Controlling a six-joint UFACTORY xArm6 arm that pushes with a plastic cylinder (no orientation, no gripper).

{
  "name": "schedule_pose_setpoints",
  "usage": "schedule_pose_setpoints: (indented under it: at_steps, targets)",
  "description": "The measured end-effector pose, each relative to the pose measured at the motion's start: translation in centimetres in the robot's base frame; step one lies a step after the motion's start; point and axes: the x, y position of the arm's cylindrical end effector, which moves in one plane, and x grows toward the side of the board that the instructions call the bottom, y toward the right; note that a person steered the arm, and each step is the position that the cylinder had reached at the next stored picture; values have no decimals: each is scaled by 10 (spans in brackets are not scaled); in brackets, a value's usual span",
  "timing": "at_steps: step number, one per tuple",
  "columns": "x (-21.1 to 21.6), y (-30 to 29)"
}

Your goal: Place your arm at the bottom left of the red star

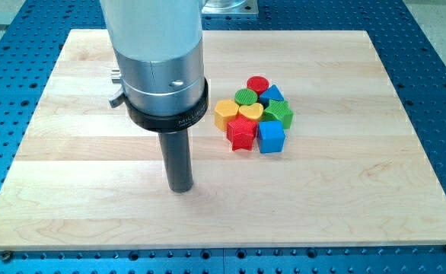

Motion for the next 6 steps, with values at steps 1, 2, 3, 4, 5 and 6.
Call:
schedule_pose_setpoints:
  at_steps: [1,2,3,4,5,6]
  targets:
    - [0,0]
    - [1,1]
    - [-1,1]
    - [-1,1]
    - [-1,1]
    - [-2,1]
